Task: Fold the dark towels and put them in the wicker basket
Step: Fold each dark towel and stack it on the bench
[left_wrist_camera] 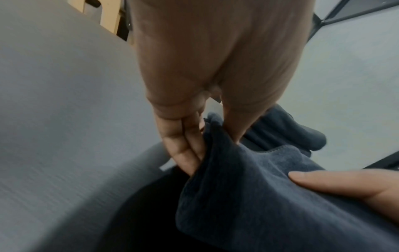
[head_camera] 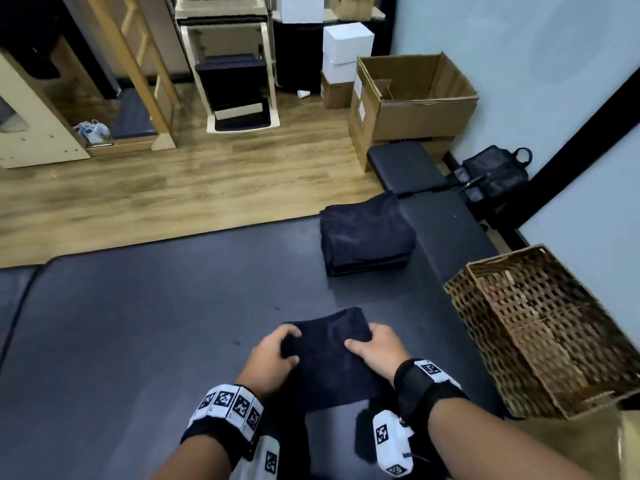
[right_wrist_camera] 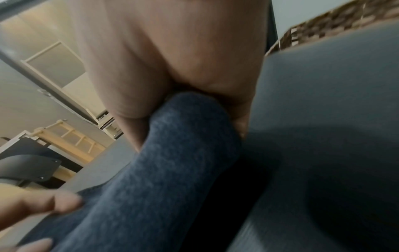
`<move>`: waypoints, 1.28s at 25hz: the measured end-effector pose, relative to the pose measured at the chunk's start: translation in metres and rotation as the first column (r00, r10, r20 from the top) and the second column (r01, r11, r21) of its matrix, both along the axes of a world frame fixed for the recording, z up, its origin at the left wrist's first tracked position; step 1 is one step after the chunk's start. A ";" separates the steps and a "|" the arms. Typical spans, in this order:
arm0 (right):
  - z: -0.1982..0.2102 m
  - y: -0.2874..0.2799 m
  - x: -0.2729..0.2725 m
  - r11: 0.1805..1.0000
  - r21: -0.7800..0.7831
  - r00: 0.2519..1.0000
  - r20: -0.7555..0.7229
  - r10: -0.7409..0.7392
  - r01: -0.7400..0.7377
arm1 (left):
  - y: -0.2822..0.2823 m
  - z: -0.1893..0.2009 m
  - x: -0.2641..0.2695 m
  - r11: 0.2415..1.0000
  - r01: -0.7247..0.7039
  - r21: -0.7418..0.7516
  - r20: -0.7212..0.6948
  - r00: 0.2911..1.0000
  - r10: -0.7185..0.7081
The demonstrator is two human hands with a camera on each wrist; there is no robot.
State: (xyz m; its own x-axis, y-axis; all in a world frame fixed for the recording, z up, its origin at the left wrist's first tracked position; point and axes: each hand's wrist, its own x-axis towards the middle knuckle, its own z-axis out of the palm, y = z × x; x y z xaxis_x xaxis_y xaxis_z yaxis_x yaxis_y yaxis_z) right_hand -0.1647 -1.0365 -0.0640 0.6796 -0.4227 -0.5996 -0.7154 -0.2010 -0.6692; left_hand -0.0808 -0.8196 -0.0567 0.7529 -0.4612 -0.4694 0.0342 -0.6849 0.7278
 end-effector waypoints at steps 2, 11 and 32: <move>0.012 -0.045 -0.011 0.998 -0.063 0.999 -0.045 0.024 -0.026 | -0.044 0.004 -0.013 0.999 -0.003 0.046 -0.021 1.000 0.004; 0.036 -0.131 -0.008 0.891 -0.450 0.989 0.093 0.118 -0.064 | -0.138 0.012 -0.015 0.981 0.132 0.145 0.214 0.963 -0.162; 0.023 0.101 -0.029 0.105 -0.278 0.195 -0.321 0.927 -0.955 | 0.198 -0.002 -0.226 0.816 -0.219 0.534 -0.032 0.960 0.279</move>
State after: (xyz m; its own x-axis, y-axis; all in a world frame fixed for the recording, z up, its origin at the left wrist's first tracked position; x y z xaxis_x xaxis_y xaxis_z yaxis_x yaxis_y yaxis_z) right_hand -0.1936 -0.9352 -0.0409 0.6709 0.3692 -0.6431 0.2022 -0.9254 -0.3204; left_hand -0.3068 -0.6215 -0.0585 0.7415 0.0710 -0.6672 0.3107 -0.9177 0.2475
